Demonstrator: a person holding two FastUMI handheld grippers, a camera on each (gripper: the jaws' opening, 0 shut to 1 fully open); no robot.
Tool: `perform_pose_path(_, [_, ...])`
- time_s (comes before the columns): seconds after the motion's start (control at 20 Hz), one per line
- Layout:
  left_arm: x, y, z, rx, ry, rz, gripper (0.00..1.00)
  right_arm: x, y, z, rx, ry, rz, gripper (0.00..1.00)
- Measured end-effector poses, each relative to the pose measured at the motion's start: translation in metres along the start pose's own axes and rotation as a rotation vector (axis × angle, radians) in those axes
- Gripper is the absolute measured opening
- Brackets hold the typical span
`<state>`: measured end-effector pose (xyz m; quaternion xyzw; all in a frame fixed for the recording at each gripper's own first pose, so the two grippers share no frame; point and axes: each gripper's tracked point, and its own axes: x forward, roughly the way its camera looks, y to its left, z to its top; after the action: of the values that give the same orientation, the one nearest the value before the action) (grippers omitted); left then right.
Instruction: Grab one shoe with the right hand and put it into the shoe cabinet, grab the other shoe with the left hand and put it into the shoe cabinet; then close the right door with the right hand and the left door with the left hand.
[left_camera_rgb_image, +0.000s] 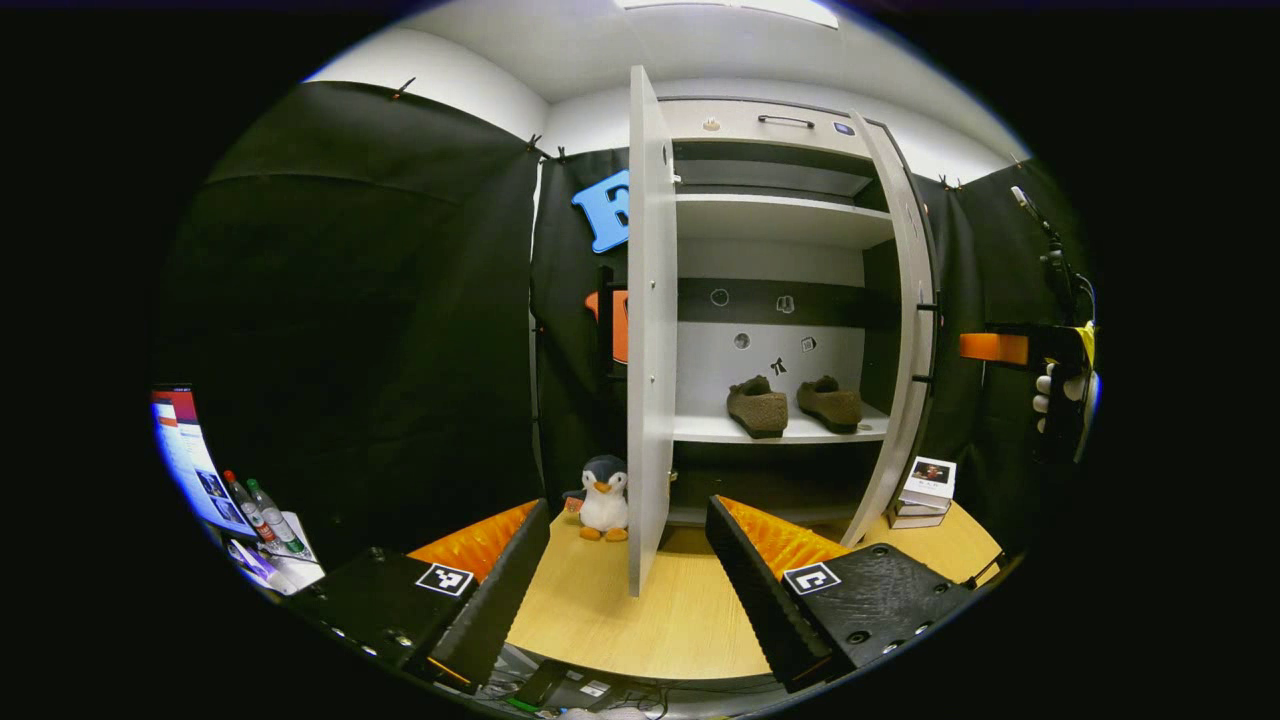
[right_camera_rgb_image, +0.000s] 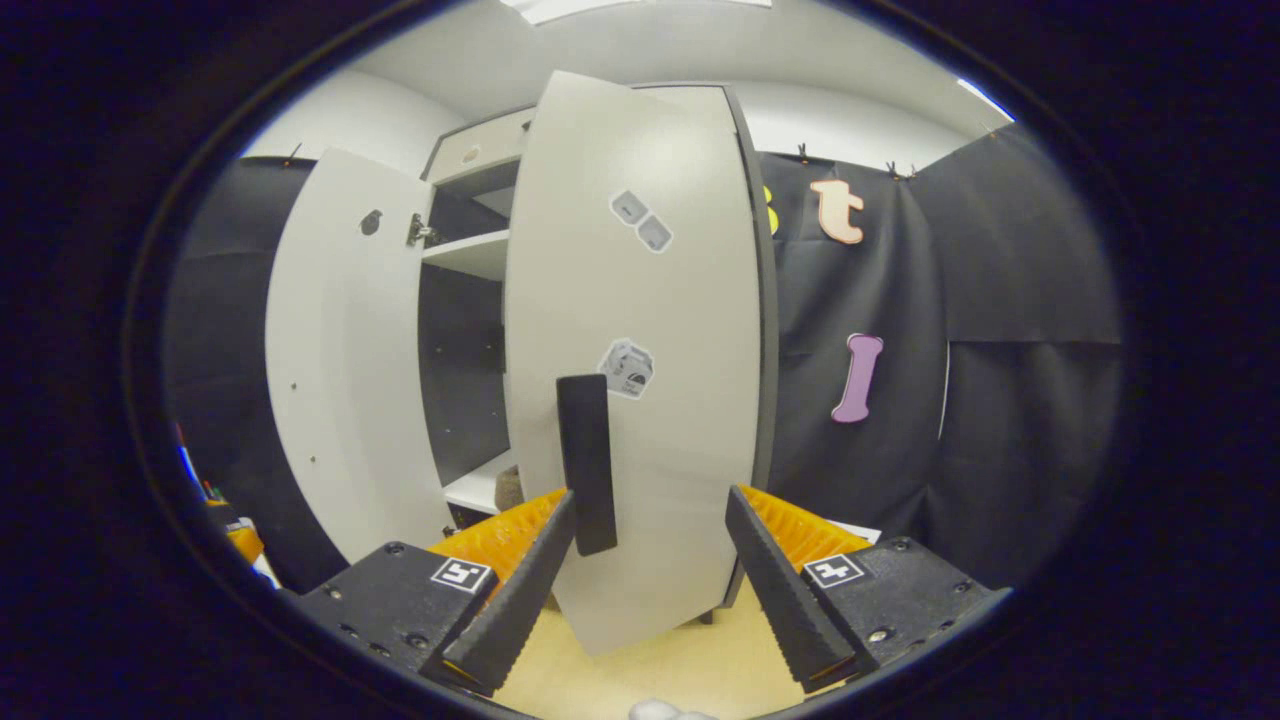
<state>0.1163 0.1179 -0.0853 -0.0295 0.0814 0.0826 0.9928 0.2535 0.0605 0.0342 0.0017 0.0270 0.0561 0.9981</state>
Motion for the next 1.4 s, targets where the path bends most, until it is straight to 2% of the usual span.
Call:
perform_pose_path(0.05, [0.004,0.007,0.000,-0.004,-0.001,-0.003,0.96,-0.008,0.006,-0.003,0.000,0.009,0.006,0.99])
perform_pose_path(0.1, [0.008,0.013,0.001,-0.005,-0.002,-0.005,0.96,-0.014,0.012,-0.007,-0.003,0.016,0.010,0.94])
perform_pose_path(0.15, [0.014,0.021,0.002,-0.003,-0.004,-0.009,0.96,-0.022,0.018,-0.012,-0.010,0.025,0.008,0.99])
perform_pose_path(0.2, [0.019,0.028,0.003,0.003,-0.006,-0.011,0.96,-0.031,0.022,-0.017,-0.015,0.029,-0.002,0.94])
perform_pose_path(0.25, [0.028,0.038,0.005,0.013,-0.014,-0.011,0.96,-0.040,0.027,-0.022,-0.021,0.032,-0.009,0.99])
perform_pose_path(0.3, [0.035,0.047,0.008,0.024,-0.022,-0.013,0.96,-0.048,0.031,-0.028,-0.028,0.036,-0.019,0.99])
perform_pose_path(0.35, [0.045,0.056,0.014,0.035,-0.030,-0.014,0.96,-0.057,0.035,-0.034,-0.037,0.039,-0.029,0.94])
perform_pose_path(0.4, [0.054,0.063,0.021,0.045,-0.042,-0.019,0.96,-0.065,0.038,-0.041,-0.051,0.046,-0.040,0.94])
perform_pose_path(0.45, [0.066,0.069,0.028,0.054,-0.054,-0.020,0.96,-0.072,0.041,-0.049,-0.062,0.057,-0.051,0.99])
perform_pose_path(0.6, [0.101,0.092,0.055,0.096,-0.106,-0.008,0.96,-0.092,0.049,-0.072,-0.056,0.092,-0.072,0.94])
perform_pose_path(0.65, [0.114,0.096,0.064,0.095,-0.114,-0.005,0.96,-0.098,0.051,-0.078,-0.046,0.107,-0.077,0.99])
perform_pose_path(0.7, [0.124,0.098,0.072,0.082,-0.124,-0.008,0.96,-0.103,0.052,-0.084,-0.038,0.119,-0.085,0.94])
perform_pose_path(0.85, [0.155,0.098,0.086,0.062,-0.130,-0.016,0.96,-0.118,0.050,-0.096,-0.013,0.142,-0.117,0.94])
perform_pose_path(0.9, [0.164,0.097,0.088,0.066,-0.129,-0.020,0.96,-0.122,0.048,-0.098,-0.006,0.145,-0.129,0.99])
perform_pose_path(0.95, [0.169,0.094,0.093,0.068,-0.134,-0.023,0.96,-0.125,0.045,-0.099,-0.002,0.145,-0.141,0.99])
perform_pose_path(1.1, [0.180,0.085,0.101,0.070,-0.138,-0.042,0.96,-0.132,0.035,-0.099,0.016,0.145,-0.172,0.99])
perform_pose_path(1.15, [0.180,0.085,0.103,0.073,-0.151,-0.043,0.93,-0.132,0.033,-0.100,0.024,0.146,-0.177,0.99])
perform_pose_path(1.25, [0.179,0.083,0.104,0.064,-0.162,-0.061,0.92,-0.132,0.031,-0.102,0.036,0.156,-0.180,0.99])
perform_pose_path(1.3, [0.179,0.082,0.103,0.047,-0.156,-0.068,1.00,-0.131,0.032,-0.103,0.039,0.163,-0.174,0.99])
perform_pose_path(1.35, [0.178,0.077,0.102,0.039,-0.150,-0.085,1.00,-0.131,0.034,-0.102,0.035,0.168,-0.166,0.95])
perform_pose_path(1.4, [0.178,0.073,0.101,0.046,-0.151,-0.086,0.92,-0.130,0.035,-0.100,0.026,0.168,-0.160,0.99])
